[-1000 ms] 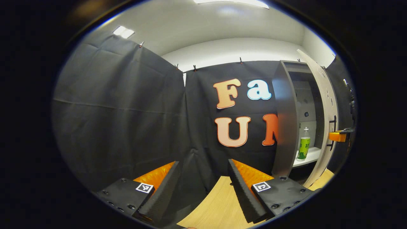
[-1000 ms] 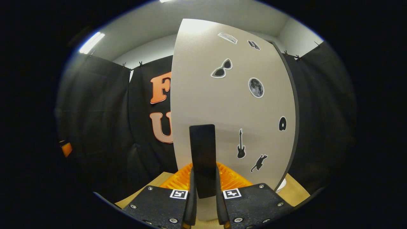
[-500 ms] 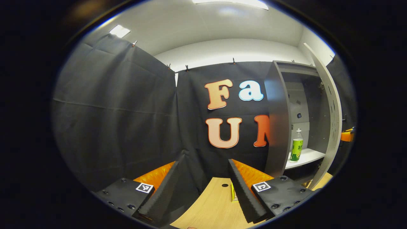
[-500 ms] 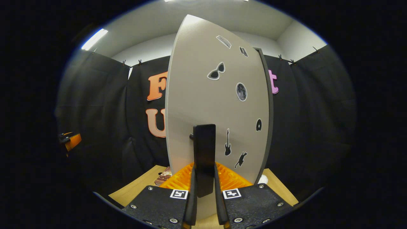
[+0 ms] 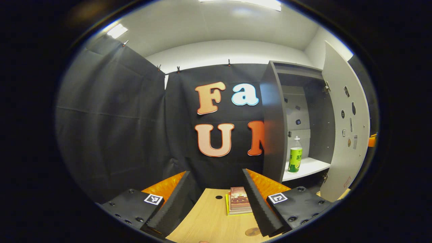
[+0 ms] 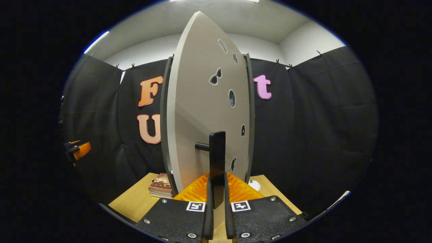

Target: Open the cabinet door with the right hand, grasp the bottle in the cabinet with the left hand and place it on the coaster, then close the cabinet door with the right hand.

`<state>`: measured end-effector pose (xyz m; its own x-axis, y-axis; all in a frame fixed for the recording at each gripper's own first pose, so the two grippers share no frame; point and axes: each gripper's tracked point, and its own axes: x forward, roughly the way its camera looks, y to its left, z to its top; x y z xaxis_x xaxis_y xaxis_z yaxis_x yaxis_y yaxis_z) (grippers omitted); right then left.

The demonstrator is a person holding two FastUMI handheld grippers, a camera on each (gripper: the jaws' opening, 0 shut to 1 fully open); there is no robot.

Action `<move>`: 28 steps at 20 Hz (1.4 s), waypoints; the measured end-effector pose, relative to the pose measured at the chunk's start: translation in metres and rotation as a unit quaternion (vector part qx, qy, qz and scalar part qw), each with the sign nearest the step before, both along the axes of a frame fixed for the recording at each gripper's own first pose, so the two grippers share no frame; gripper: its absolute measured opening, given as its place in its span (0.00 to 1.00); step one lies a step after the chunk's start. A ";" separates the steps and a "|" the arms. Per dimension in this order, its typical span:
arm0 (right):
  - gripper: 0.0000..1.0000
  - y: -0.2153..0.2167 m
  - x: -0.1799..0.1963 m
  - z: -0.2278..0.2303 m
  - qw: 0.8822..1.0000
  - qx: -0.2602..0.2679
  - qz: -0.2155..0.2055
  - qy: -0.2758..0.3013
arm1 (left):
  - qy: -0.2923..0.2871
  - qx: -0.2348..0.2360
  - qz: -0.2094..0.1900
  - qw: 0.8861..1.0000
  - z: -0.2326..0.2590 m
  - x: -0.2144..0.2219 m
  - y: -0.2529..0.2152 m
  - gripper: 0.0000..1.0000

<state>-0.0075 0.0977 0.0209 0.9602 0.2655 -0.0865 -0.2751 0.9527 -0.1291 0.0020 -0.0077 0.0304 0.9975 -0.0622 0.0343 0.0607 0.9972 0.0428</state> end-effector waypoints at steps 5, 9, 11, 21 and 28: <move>0.10 -0.048 0.000 0.007 0.999 -0.005 -0.053 -0.013 | 0.007 -0.002 -0.025 1.000 -0.006 0.006 -0.028 0.96; 0.04 -0.081 0.006 0.010 0.997 -0.006 -0.070 -0.018 | 0.013 -0.002 -0.043 0.999 -0.008 0.015 -0.057 0.96; 0.04 -0.099 0.005 0.012 0.997 -0.010 -0.069 -0.019 | 0.015 -0.002 -0.056 0.998 -0.009 0.017 -0.077 0.96; 0.04 -0.170 0.000 0.021 0.997 0.004 -0.077 -0.019 | 0.029 -0.004 -0.107 0.994 -0.016 0.025 -0.180 0.96; 0.12 -0.226 -0.006 0.035 0.995 0.001 -0.094 -0.029 | 0.036 -0.006 -0.122 0.992 -0.025 0.046 -0.253 0.96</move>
<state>-0.0139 -0.1284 0.0562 0.9963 0.0811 -0.0294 -0.0844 0.9868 -0.1382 0.0484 -0.2607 0.0050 0.9528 -0.3017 -0.0343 0.3024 0.9530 0.0171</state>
